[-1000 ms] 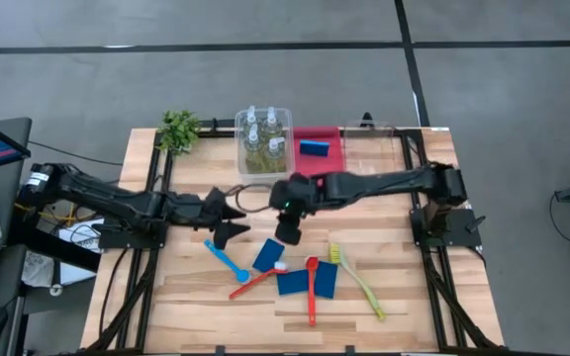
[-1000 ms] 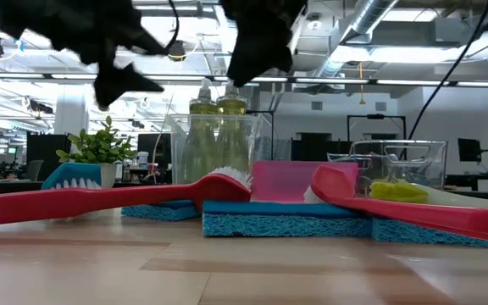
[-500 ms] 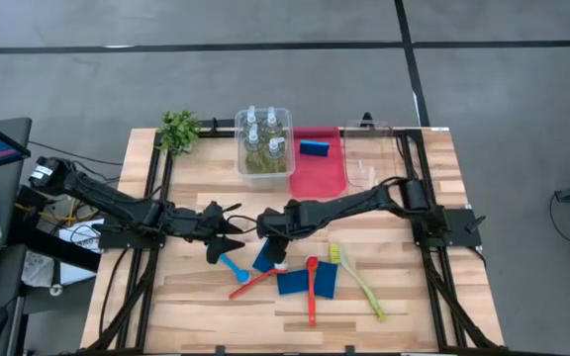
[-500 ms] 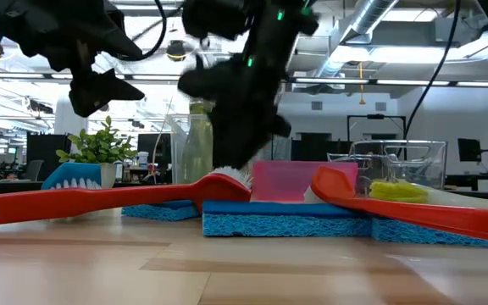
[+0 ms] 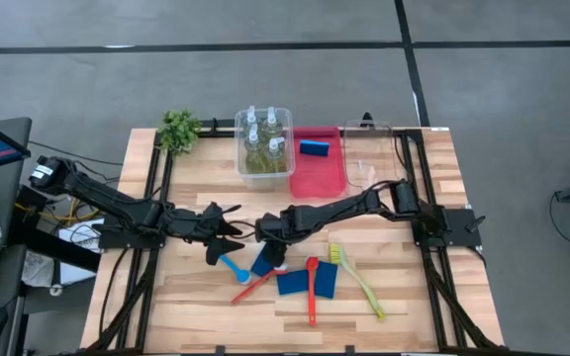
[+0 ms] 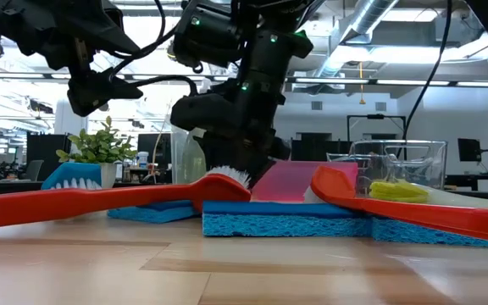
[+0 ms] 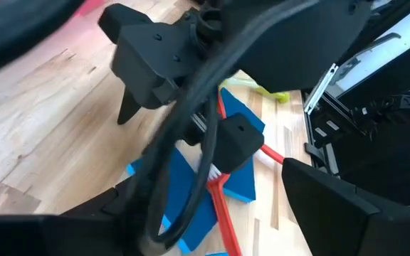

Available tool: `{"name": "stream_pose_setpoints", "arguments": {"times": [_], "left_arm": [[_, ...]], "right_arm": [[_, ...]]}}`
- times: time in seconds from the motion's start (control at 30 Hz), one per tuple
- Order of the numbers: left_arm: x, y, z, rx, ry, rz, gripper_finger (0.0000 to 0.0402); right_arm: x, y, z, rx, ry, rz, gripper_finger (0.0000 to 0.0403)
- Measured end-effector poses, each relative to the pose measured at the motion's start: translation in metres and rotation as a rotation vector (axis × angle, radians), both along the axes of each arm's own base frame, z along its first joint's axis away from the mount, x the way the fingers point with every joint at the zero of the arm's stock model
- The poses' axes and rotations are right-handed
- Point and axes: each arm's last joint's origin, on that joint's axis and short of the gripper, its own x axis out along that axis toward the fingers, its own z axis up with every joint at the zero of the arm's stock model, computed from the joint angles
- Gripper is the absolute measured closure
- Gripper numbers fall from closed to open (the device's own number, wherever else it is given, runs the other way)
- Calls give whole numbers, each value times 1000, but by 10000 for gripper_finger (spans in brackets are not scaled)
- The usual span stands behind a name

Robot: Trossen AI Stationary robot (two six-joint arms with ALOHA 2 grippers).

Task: Pick & Place Kitchen Sink Supplies
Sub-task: Put the blue sponge into the red bin

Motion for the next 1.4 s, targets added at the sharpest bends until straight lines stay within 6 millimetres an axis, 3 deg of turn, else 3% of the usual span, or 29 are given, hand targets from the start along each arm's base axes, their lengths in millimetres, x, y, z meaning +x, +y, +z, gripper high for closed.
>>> {"name": "stream_pose_setpoints", "arguments": {"times": [0.2,0.5,0.8,1.07,1.23,1.4], "left_arm": [[0,0,0,5,-5,14,128],[0,1,1,9,-14,30,128],[0,1,1,8,-14,28,128],[1,1,1,9,-16,30,128],[0,0,1,8,-15,27,128],[0,0,1,9,-15,27,128]], "right_arm": [[-6,-1,22,-10,-55,-13,167],[-6,6,35,-3,-126,11,177],[7,25,10,50,-134,117,178],[16,20,-19,51,-71,107,190],[18,19,-32,81,-39,113,243],[16,19,-27,115,-39,129,358]]}}
